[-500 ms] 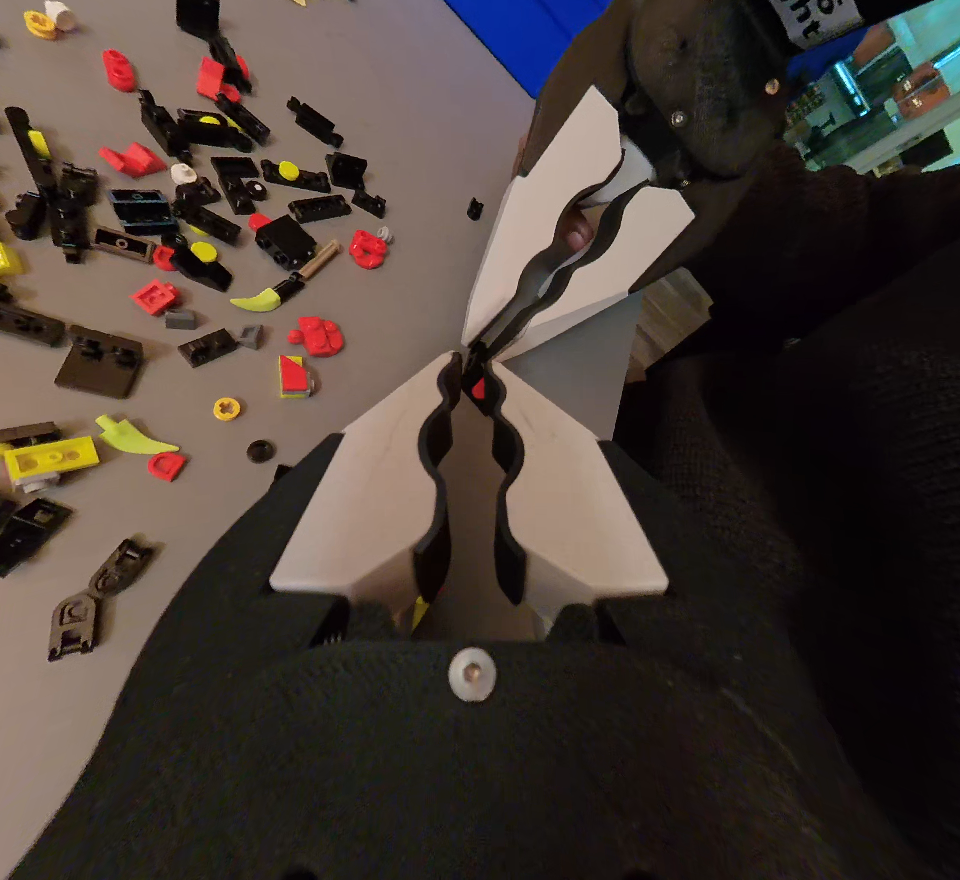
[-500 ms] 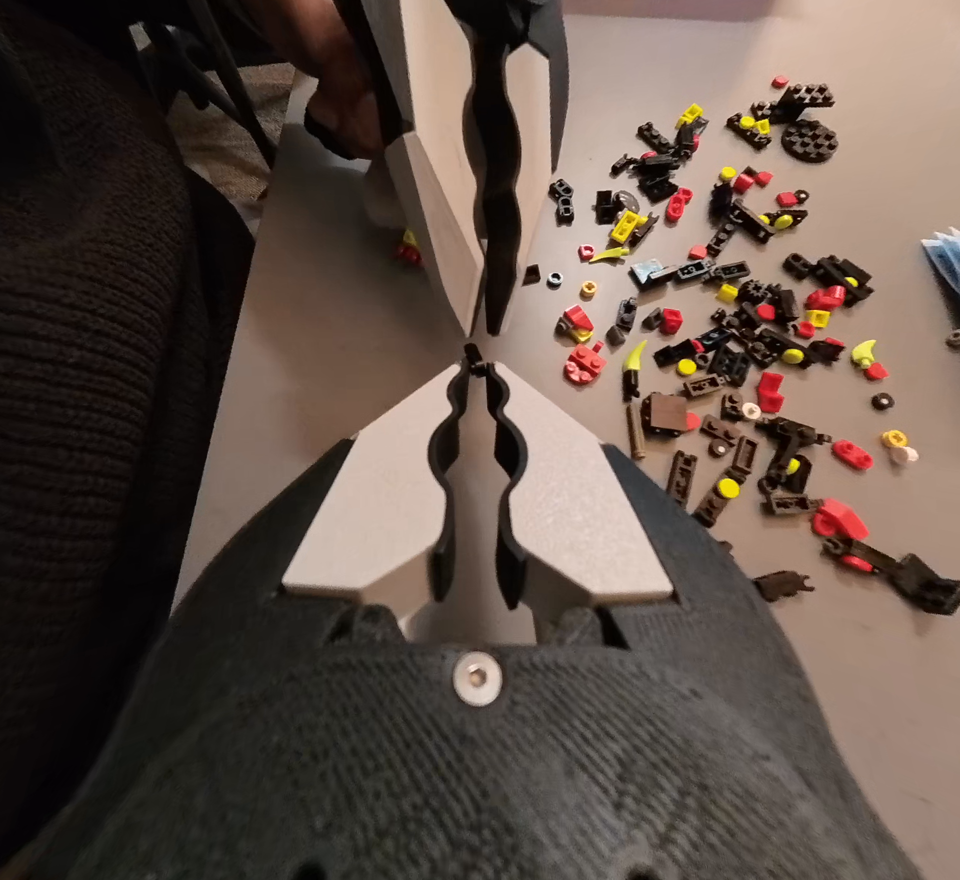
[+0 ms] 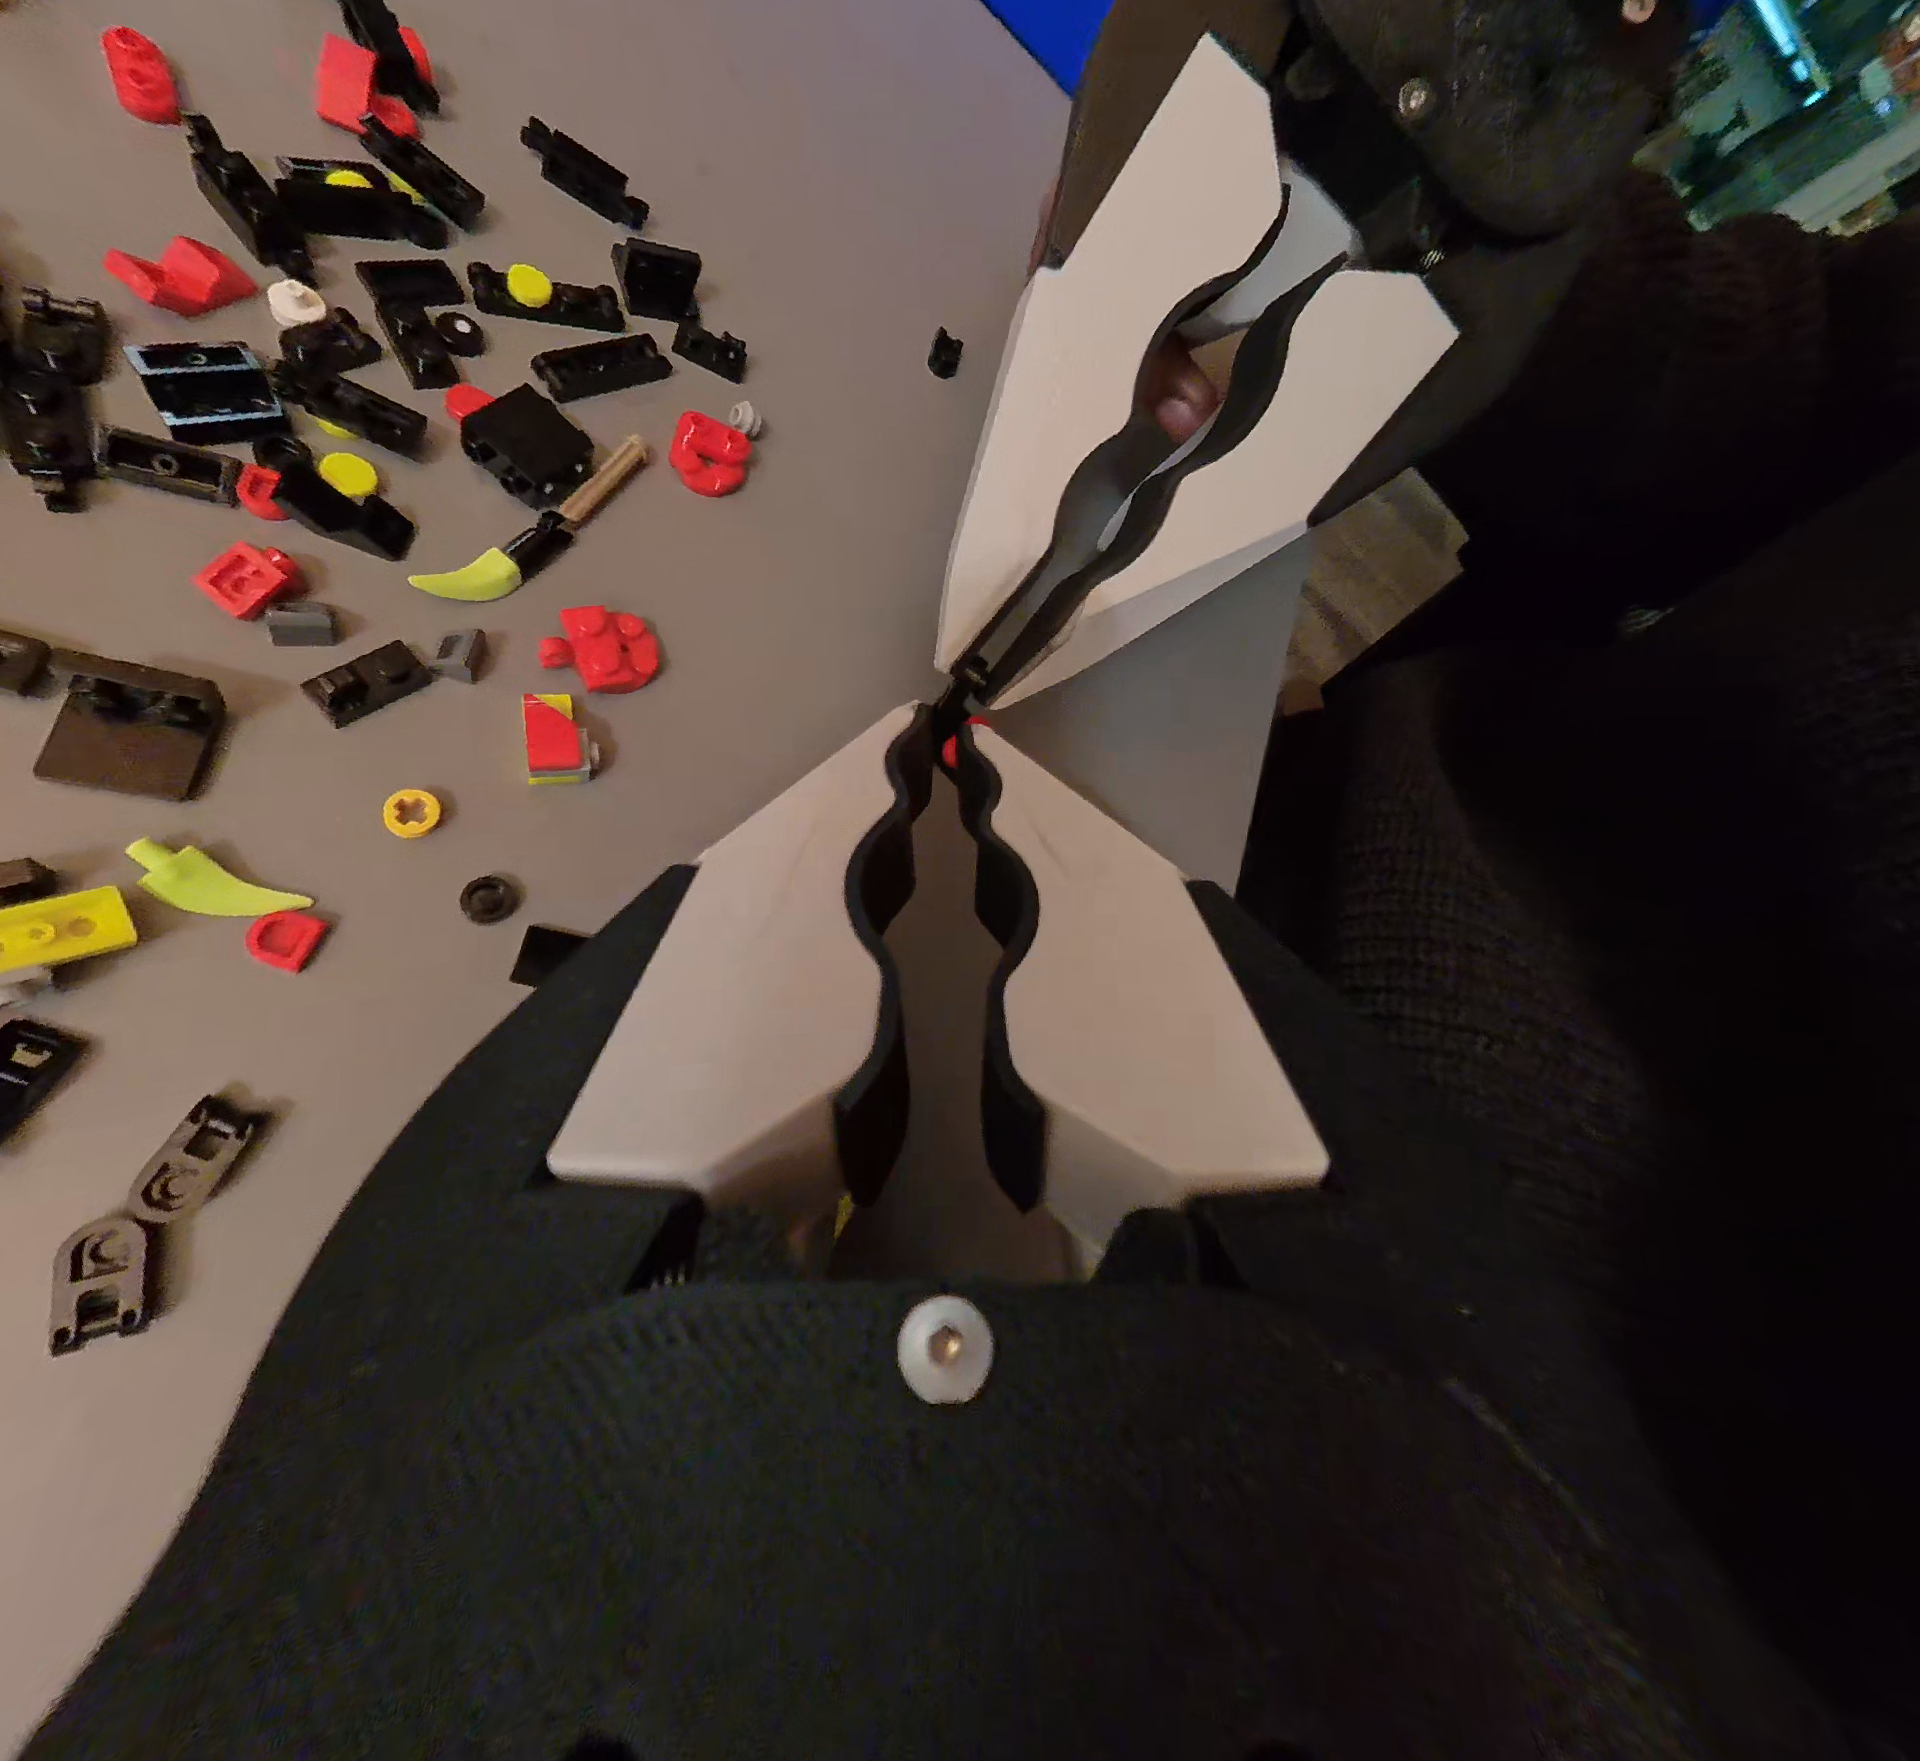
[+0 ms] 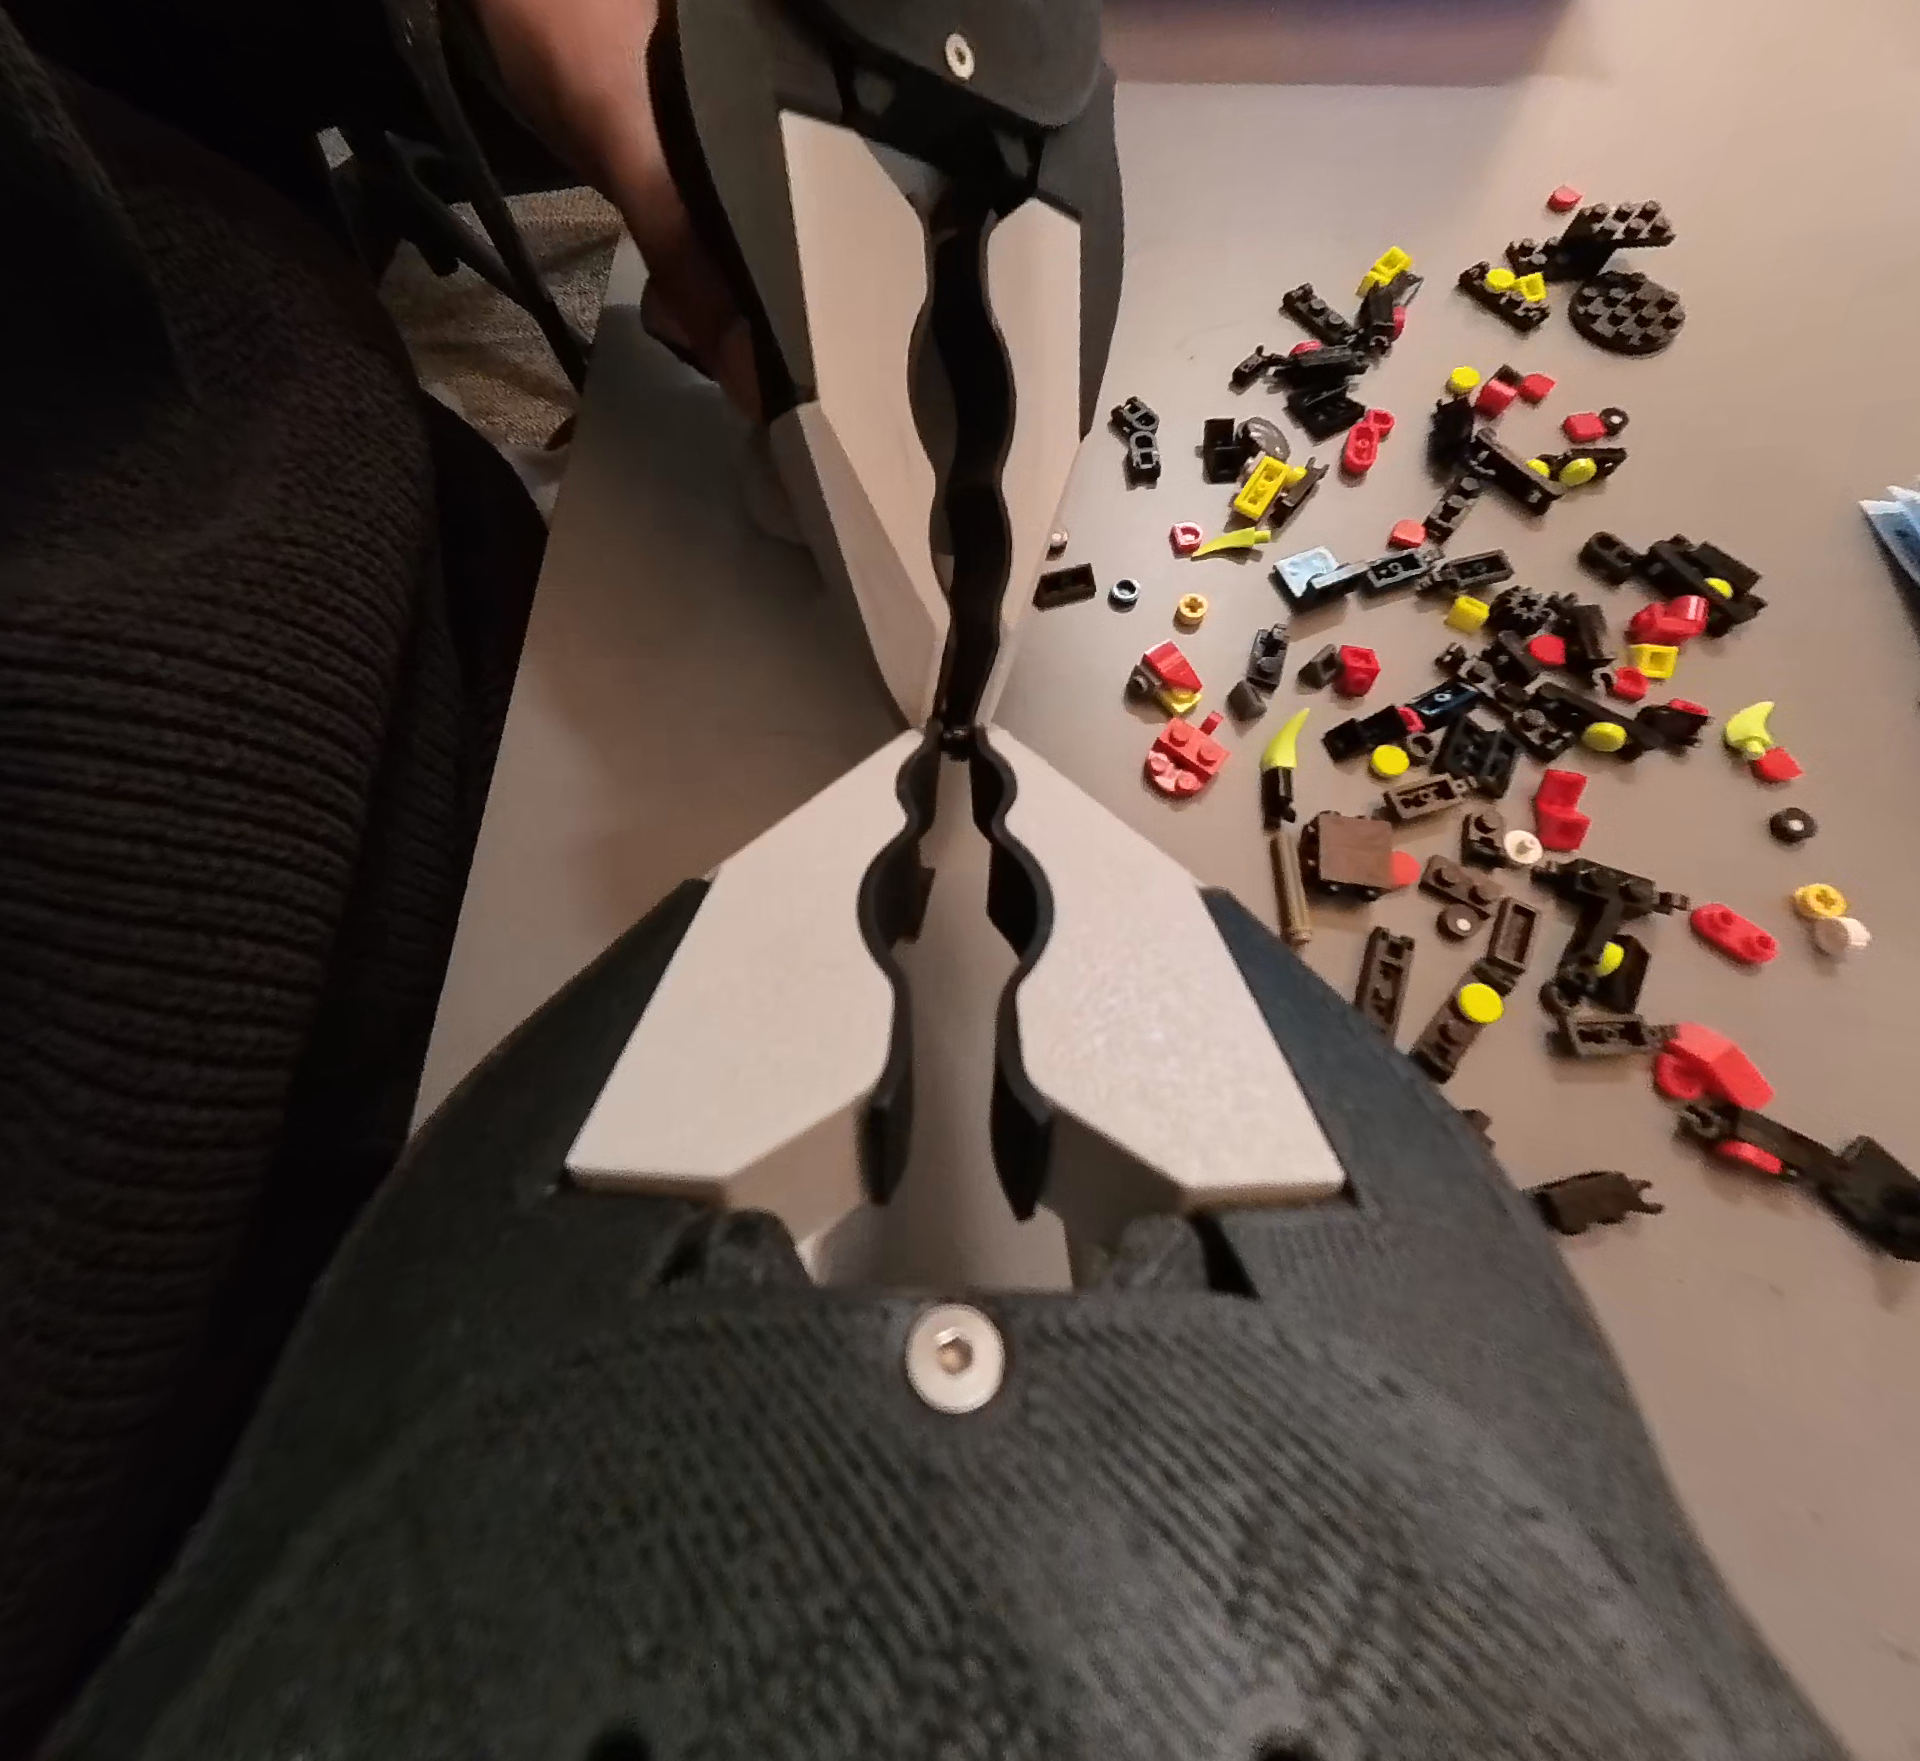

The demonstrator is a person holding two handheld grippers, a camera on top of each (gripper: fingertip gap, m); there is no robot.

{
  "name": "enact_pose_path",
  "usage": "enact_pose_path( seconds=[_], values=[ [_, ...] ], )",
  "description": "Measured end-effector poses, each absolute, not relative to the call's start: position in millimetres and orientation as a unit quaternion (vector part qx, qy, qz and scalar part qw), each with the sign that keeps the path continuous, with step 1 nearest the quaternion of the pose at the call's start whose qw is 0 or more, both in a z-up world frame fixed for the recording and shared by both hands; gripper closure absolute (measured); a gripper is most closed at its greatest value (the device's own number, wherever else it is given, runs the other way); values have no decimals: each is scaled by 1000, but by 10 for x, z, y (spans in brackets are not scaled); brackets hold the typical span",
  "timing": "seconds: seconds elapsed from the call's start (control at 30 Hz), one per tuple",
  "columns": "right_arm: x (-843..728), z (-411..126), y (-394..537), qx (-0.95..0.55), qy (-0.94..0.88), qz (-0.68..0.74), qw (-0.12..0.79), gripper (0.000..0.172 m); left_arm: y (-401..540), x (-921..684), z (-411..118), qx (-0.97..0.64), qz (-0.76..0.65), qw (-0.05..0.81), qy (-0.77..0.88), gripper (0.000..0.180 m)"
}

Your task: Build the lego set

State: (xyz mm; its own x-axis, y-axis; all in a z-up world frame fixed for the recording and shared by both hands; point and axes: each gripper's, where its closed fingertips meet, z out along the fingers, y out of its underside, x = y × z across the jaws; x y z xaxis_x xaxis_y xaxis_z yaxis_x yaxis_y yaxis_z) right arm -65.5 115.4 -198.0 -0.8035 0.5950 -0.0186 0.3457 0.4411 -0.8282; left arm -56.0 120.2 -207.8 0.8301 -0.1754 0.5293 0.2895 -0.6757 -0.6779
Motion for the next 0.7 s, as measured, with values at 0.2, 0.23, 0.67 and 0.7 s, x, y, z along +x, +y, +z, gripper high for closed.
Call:
enact_pose_path(
  seconds=[0.2,0.23,0.67,0.7],
  values=[
    [-705,-1891,1183,-296,-816,475,142,165,1225,-592,-1983,-845,-330,415,-65,180],
    [-720,-1877,1194,-300,-813,477,146,163,1228,-603,-1971,-842,-335,417,-71,180],
    [-785,-1755,1194,-337,-769,529,121,163,1263,-684,-1810,-791,-404,441,-130,180],
    [-783,-1752,1195,-337,-768,531,119,165,1264,-675,-1806,-791,-404,442,-128,180]
  ],
)
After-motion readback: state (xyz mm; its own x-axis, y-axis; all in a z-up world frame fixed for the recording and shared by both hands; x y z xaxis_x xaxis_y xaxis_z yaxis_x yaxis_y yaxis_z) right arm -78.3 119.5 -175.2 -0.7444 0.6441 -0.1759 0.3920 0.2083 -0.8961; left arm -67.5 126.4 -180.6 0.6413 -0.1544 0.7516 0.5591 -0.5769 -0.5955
